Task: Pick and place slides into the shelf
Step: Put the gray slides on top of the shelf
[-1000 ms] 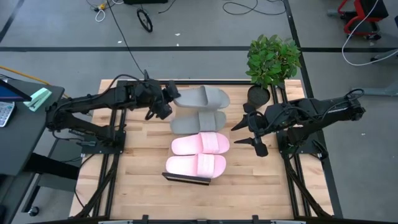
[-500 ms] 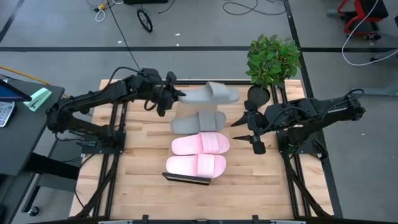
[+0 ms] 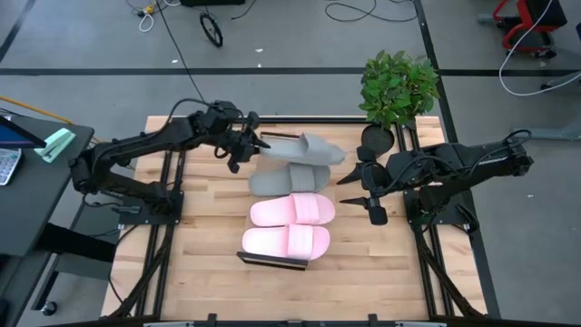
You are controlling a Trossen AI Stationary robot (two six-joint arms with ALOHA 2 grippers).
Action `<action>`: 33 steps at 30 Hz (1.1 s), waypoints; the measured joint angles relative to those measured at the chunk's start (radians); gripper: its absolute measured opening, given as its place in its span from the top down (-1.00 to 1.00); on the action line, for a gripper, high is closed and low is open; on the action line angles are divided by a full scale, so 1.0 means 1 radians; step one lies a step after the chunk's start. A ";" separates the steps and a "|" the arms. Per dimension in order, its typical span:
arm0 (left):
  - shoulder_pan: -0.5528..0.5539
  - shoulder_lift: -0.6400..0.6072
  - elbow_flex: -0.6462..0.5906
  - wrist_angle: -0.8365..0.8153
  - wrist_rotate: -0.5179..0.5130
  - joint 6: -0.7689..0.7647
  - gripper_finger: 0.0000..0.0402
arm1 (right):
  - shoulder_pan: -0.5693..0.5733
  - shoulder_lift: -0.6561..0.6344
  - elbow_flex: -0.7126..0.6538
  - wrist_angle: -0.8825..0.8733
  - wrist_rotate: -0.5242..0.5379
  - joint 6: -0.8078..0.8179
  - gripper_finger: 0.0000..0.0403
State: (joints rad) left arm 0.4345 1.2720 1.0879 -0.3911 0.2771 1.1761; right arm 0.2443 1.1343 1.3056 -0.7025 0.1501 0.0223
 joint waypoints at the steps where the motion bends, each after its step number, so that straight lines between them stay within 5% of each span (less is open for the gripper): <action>1: 0.003 0.000 -0.018 0.035 0.001 0.014 0.74 | 0.000 0.000 0.000 0.000 0.000 0.000 -0.12; 9: 0.046 -0.002 -0.112 0.268 0.126 -0.011 0.74 | 0.000 0.000 0.000 0.000 0.000 0.000 -0.12; 33: 0.099 0.191 -0.131 0.384 0.184 0.080 0.74 | 0.000 0.000 0.000 0.004 0.000 0.035 -0.12</action>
State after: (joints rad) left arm 0.5331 1.4632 0.9573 -0.0068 0.4615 1.2562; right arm 0.2443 1.1343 1.3056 -0.6987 0.1497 0.0576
